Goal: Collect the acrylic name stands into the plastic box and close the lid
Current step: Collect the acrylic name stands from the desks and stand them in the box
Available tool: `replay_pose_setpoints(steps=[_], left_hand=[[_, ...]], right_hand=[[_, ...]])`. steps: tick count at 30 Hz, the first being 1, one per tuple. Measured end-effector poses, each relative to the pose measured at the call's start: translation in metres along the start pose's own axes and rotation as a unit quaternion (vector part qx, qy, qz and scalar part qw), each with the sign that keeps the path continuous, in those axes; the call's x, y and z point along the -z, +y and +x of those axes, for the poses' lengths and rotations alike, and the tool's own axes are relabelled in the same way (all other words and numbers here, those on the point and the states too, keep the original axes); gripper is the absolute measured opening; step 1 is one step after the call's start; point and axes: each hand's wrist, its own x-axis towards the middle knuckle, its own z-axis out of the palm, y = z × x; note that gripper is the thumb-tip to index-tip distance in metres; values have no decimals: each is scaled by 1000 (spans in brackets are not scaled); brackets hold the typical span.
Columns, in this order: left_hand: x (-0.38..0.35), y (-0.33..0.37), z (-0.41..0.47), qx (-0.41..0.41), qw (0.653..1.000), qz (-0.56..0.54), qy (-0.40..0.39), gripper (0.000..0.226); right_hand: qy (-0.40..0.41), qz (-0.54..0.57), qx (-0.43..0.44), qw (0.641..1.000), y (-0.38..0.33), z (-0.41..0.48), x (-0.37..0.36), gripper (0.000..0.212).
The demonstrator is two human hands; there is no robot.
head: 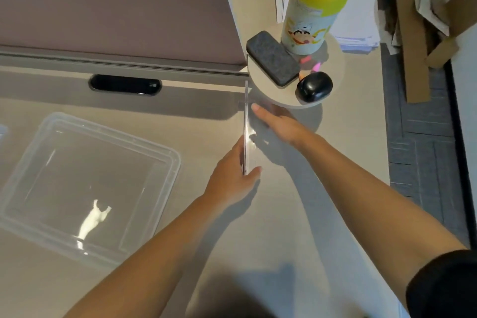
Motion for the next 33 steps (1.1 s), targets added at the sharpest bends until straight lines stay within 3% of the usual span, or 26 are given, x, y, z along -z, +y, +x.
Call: replay_pose_setpoints(steps=[3, 8, 11, 13, 18, 22, 27, 33], left_hand=[[0, -8, 4, -4, 999, 40, -4, 73], [9, -22, 3, -20, 993, 95, -62, 71], [14, -32, -3, -45, 986, 133, -85, 70], [13, -34, -9, -56, 984, 137, -95, 67], [-2, -55, -36, -90, 987, 121, -45, 37], [-15, -72, -60, -140, 979, 141, -52, 39], [4, -62, -105, -164, 976, 130, -64, 40], [39, -18, -177, -209, 978, 15, 2, 37]], right_hand=[[-15, 32, 15, 999, -10, 11, -4, 96], [1, 100, 26, 995, -3, 9, -6, 110], [33, 117, 30, 992, 16, -9, -7, 71], [62, 116, 55, 990, 30, -23, -9, 61], [140, 120, 45, 982, 55, -68, -24, 61], [165, 154, 27, 974, 66, -110, -36, 66], [148, 150, 63, 975, 47, -160, -32, 72], [94, 230, 144, 958, -21, -224, -41, 53]])
